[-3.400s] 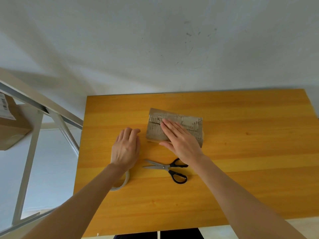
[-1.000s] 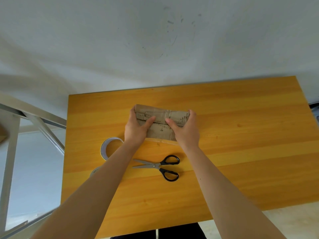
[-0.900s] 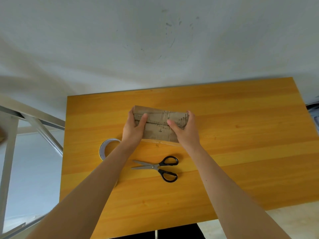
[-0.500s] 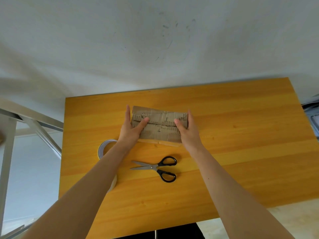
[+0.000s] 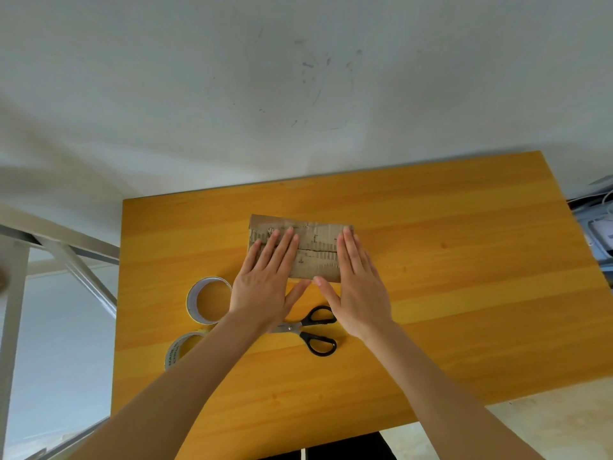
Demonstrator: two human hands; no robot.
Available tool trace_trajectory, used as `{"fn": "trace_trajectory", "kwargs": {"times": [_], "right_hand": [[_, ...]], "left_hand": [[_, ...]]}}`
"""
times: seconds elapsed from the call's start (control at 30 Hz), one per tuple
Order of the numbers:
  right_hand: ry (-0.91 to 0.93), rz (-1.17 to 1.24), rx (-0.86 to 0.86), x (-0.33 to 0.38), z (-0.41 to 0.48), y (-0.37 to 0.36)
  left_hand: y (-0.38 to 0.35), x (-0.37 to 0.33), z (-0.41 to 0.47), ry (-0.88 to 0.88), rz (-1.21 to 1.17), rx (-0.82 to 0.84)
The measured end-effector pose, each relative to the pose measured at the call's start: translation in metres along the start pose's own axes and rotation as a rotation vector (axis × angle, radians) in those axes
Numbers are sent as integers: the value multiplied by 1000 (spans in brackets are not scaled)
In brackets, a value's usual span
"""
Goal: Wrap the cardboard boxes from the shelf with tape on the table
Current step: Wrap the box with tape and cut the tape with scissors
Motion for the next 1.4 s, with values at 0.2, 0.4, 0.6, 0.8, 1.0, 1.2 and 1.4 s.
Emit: {"fn": "trace_trajectory", "kwargs": {"times": [0.2,0.4,0.6,0.8,1.0,1.2,1.4], "right_hand": [[75,-121,9,16,3,7],[78,-161,-1,19,5,8],[127,-204,0,31,7,1],[171,-157,-4,30,11,6],[273,-219,-95,39,14,2],[282,-280,-121,40,18,-3],[286,-311,-120,42,20,-2]], "left_hand": [[4,3,-1,-24,21,37],[4,1,-2,-3,76,27],[3,1,-4,-12,78,53],[8,10,-1,-114,-59,139],[6,13,-3,-183,-56,43],[2,15,1,-193,20,-6],[6,19,1,-246,53,-36]]}}
Point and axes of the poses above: each hand's wrist, its own z-axis towards the middle knuckle, its own y-axis out of the back of the hand, x = y × z, the point moved 5 cm from there along z, towards the middle knuckle, and after that the axes turned 3 degrees about -z, right-handed, at the moved point
